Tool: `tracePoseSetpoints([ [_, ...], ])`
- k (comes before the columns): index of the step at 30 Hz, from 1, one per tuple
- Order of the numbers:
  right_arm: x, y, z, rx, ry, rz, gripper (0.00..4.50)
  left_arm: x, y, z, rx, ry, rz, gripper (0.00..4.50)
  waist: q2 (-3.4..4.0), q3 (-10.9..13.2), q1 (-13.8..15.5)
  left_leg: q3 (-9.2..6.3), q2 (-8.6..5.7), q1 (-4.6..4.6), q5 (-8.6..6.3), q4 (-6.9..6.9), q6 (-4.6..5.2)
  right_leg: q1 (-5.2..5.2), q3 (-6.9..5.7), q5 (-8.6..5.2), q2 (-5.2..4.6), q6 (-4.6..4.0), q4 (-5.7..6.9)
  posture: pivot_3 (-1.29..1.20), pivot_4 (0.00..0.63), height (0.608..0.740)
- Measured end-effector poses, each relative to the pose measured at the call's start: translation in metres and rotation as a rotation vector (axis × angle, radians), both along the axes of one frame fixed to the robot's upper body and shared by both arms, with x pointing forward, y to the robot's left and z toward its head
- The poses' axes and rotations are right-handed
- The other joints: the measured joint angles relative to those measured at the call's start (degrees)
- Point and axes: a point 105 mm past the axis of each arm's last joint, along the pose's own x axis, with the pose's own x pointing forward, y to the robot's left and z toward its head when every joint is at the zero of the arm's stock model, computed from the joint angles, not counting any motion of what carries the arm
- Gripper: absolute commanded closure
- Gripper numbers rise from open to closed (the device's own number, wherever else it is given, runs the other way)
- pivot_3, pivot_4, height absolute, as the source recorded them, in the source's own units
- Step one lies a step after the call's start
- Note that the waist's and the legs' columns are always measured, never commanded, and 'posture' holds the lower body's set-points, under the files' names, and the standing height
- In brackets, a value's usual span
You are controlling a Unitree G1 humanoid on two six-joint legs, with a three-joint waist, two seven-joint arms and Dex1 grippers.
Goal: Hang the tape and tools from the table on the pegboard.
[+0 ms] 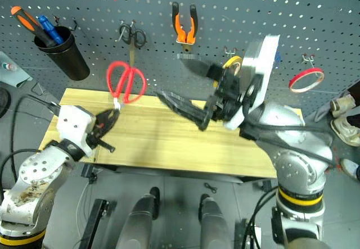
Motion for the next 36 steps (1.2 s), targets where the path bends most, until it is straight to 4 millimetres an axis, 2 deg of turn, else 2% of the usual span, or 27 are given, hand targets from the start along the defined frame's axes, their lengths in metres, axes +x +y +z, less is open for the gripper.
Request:
tracePoseSetpoints([
  [3, 0.002, 0.002, 0.003, 0.009, 0.001, -0.002, 0.00, 0.009, -0.002, 0.031, -0.006, -0.137, 0.029, 4.33, -0.04, 0.0, 0.3, 0.00, -0.01, -0.03, 0.16, 0.00, 0.25, 0.00, 0.00, 0.19, 0.01, 0.31, 0.01, 0.04, 0.309, 0.740],
  [5, 0.004, 0.002, 0.003, 0.009, 0.008, -0.003, 0.00, 0.012, -0.001, 0.037, -0.007, -0.163, 0.040, 4.33, -0.04, 0.0, 0.3, 0.01, -0.02, -0.03, 0.16, 0.00, 0.25, 0.00, 0.00, 0.30, 0.01, 0.43, 0.00, 0.04, 0.308, 0.740],
  [10, 0.006, 0.005, 0.004, 0.002, 0.010, 0.009, 0.00, 0.039, -0.008, 0.025, -0.038, -0.104, 0.038, 4.33, -0.03, 0.0, -0.1, -0.01, -0.01, -0.03, 0.17, 0.01, 0.28, -0.03, 0.00, 0.32, 0.04, 0.43, 0.10, 0.03, 0.309, 0.740],
  [19, 0.010, 0.007, 0.001, -0.007, 0.028, 0.004, 0.00, 0.057, -0.020, 0.001, -0.049, -0.016, 0.020, 4.33, -0.03, 0.0, -0.6, -0.01, -0.01, -0.02, 0.18, 0.04, 0.30, -0.03, 0.01, 0.36, 0.03, 0.39, 0.15, -0.01, 0.320, 0.740],
  [22, 0.016, 0.002, -0.002, -0.022, 0.035, -0.061, 0.00, 0.062, -0.019, -0.003, -0.052, 0.001, 0.033, 4.33, -0.03, 0.0, -0.6, -0.01, -0.01, -0.02, 0.18, 0.06, 0.30, -0.02, 0.01, 0.36, 0.03, 0.39, 0.16, -0.01, 0.323, 0.740],
  [26, 0.036, -0.010, -0.017, -0.054, 0.074, -0.201, 0.00, 0.066, -0.019, -0.003, -0.047, 0.002, 0.042, 4.33, -0.03, 0.0, -0.5, 0.00, -0.03, -0.04, 0.18, 0.11, 0.30, -0.01, 0.03, 0.38, 0.02, 0.37, 0.16, -0.02, 0.328, 0.740],
  [28, 0.042, -0.015, -0.022, -0.061, 0.082, -0.250, 0.00, 0.066, -0.019, -0.003, -0.046, 0.003, 0.045, 3.29, -0.03, 0.0, -0.6, -0.01, -0.02, -0.03, 0.18, 0.11, 0.30, -0.01, 0.03, 0.39, 0.03, 0.35, 0.17, -0.02, 0.329, 0.740],
  [30, 0.045, -0.018, -0.024, -0.068, 0.077, -0.283, 0.00, 0.068, -0.019, -0.005, -0.049, 0.011, 0.050, 2.52, -0.03, 0.0, -0.6, -0.01, -0.02, -0.02, 0.19, 0.11, 0.30, -0.02, 0.02, 0.38, 0.03, 0.37, 0.19, -0.02, 0.329, 0.740],
  [34, 0.048, -0.020, -0.025, -0.077, 0.066, -0.309, 0.00, 0.069, -0.017, -0.011, -0.052, 0.030, 0.056, 0.49, -0.03, 0.0, -0.9, -0.01, -0.01, -0.01, 0.19, 0.15, 0.30, -0.01, 0.03, 0.38, 0.03, 0.38, 0.23, -0.02, 0.330, 0.740],
  [35, 0.047, -0.019, -0.026, -0.079, 0.066, -0.307, 0.00, 0.067, -0.014, -0.015, -0.050, 0.038, 0.061, 0.09, -0.03, 0.0, -1.0, -0.01, -0.01, -0.01, 0.19, 0.15, 0.30, -0.01, 0.04, 0.38, 0.03, 0.38, 0.23, -0.02, 0.330, 0.740],
  [36, 0.047, -0.019, -0.027, -0.084, 0.066, -0.303, 0.00, 0.063, -0.011, -0.022, -0.042, 0.058, 0.066, 0.02, -0.03, 0.0, -1.3, 0.00, -0.01, 0.00, 0.19, 0.14, 0.30, -0.01, 0.05, 0.40, 0.03, 0.35, 0.23, -0.02, 0.333, 0.740],
])
